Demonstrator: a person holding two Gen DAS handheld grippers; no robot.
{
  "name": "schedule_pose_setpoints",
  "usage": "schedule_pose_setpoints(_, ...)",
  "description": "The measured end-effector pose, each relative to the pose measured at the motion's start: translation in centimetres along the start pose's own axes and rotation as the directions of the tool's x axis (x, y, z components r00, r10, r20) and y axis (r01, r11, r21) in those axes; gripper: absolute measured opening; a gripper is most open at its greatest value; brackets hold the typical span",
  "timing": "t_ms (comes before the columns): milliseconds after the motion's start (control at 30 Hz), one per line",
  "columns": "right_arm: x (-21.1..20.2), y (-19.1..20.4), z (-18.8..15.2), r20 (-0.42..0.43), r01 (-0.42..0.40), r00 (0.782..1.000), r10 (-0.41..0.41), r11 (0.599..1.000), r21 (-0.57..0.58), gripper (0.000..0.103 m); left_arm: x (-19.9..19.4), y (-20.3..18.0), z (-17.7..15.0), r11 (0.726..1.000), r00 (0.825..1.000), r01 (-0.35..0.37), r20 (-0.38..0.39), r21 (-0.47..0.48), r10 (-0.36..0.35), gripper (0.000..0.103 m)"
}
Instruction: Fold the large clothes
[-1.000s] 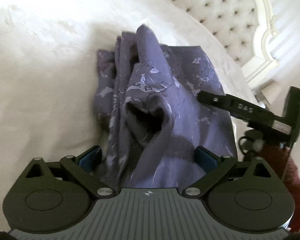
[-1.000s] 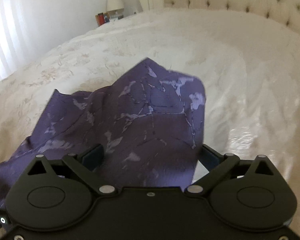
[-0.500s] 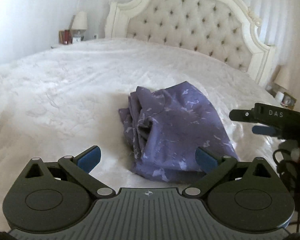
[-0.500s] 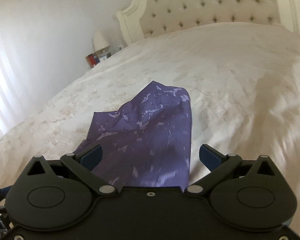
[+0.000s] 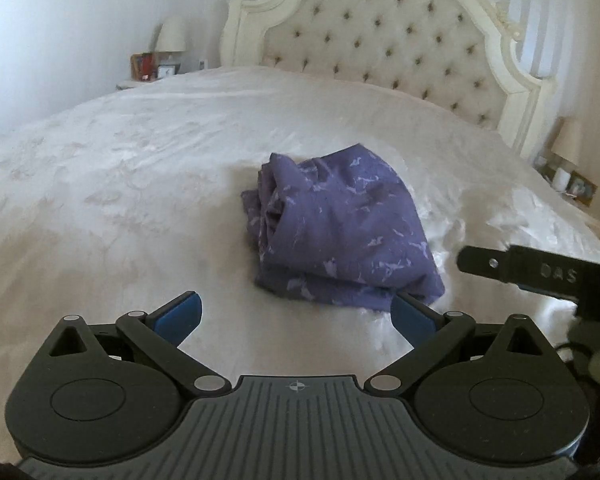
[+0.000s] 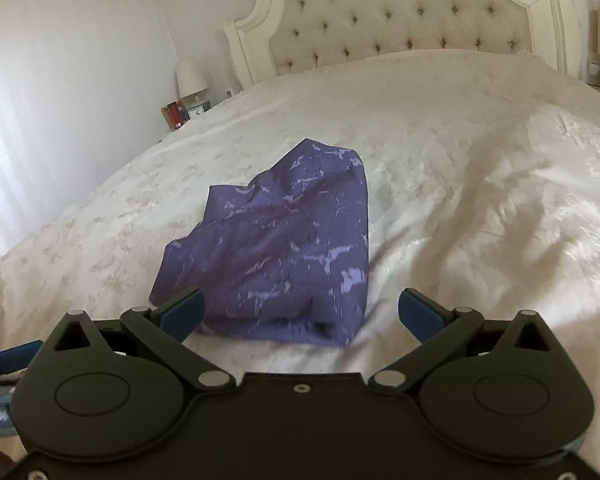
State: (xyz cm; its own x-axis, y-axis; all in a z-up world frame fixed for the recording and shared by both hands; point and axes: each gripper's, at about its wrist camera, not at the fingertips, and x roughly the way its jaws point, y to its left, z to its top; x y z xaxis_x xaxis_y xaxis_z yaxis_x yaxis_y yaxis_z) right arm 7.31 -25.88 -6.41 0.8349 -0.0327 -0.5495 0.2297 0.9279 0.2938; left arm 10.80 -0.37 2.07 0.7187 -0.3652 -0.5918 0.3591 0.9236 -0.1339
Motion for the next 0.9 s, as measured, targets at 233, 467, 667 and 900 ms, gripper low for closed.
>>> schedule_pose_setpoints(233, -2.8, 0.5, -1.9, -0.041, 0.034, 0.999, -0.035, 0.999, -0.031, 0.102, -0.9, -0.8, -0.6, 0.999, 0.999, -0.041, -0.008, 0.017, 0.041, 0.102)
schedule_pose_setpoints(467, -4.6, 0.8, -2.8, -0.036, 0.061, 0.997, -0.063, 0.997, -0.049, 0.102, -1.7, -1.5, -0.9, 0.997, 0.997, -0.074, -0.004, 0.034, 0.074, 0.102)
schedule_pose_setpoints(667, -5.0, 1.4, -2.9, -0.019, 0.097, 0.995, -0.099, 0.992, -0.08, 0.102, -2.3, -1.8, -0.9, 0.994, 0.995, -0.102, 0.005, 0.045, 0.101, 0.102)
schedule_pose_setpoints(900, -5.2, 1.6, -3.0, -0.01, 0.114, 0.993, -0.116, 0.99, -0.088, 0.102, -2.7, -2.3, -0.9, 0.983, 0.985, -0.172, 0.01, 0.07, 0.172, 0.102)
